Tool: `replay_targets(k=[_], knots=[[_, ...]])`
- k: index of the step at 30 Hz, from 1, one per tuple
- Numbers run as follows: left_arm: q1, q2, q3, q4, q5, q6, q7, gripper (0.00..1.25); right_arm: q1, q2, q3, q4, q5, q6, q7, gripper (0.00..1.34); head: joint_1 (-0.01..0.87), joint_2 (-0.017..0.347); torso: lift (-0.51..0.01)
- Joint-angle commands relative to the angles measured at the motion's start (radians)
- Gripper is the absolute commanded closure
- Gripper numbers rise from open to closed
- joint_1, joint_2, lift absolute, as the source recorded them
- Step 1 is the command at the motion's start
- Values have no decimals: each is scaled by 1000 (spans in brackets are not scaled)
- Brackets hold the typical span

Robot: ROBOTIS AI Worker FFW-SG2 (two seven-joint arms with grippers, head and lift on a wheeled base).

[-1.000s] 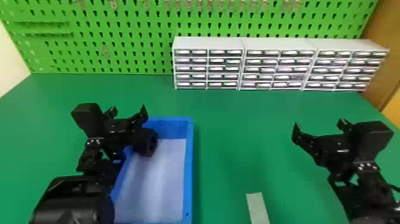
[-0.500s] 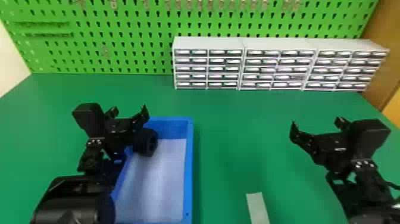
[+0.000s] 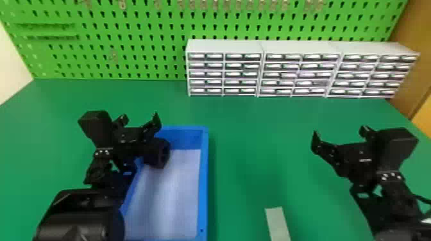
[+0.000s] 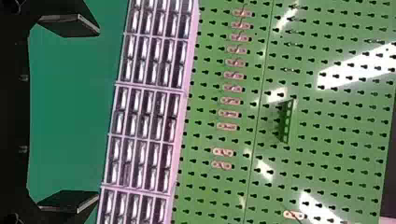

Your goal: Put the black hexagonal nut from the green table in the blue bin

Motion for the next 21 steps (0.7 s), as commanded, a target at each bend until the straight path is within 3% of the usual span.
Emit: replay_targets(k=[1,21], knots=[[0,0,-1,0,0,0,0,321,-3,-4,0,4,1,0,0,76,686,51,-97],[0,0,-3,0,2,0,0,321,-6,-7,6,7,1,6,0,75,686,51,-97]])
